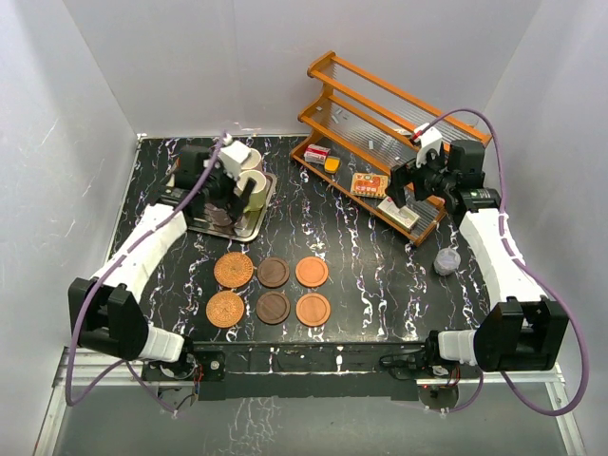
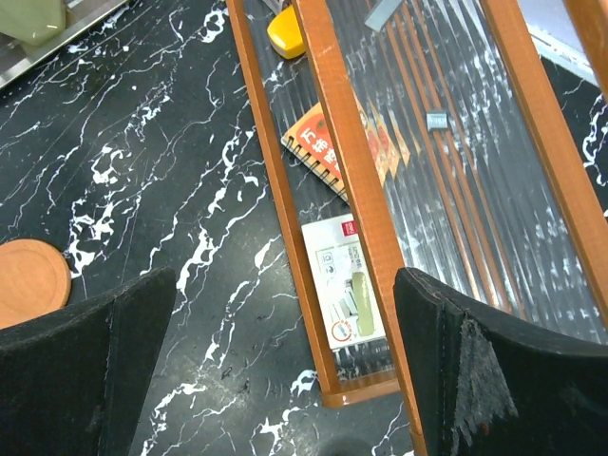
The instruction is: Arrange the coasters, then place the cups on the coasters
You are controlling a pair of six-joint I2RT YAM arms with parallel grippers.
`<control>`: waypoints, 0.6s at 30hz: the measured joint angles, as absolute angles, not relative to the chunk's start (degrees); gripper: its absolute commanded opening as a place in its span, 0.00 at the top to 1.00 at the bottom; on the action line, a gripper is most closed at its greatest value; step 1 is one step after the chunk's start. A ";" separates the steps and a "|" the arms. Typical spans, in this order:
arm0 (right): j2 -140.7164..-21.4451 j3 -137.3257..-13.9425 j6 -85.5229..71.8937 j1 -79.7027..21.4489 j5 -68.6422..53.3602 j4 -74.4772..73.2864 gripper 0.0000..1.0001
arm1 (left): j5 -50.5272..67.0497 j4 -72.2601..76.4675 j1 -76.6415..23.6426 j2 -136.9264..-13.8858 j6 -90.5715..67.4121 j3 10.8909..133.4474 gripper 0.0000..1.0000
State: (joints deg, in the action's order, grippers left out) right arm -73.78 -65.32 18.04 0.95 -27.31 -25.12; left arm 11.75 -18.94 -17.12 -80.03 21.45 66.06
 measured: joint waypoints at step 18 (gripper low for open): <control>-70.54 -61.43 16.36 0.05 -29.10 -21.91 0.02 | 12.45 -20.45 1.80 -90.43 6.13 80.68 0.12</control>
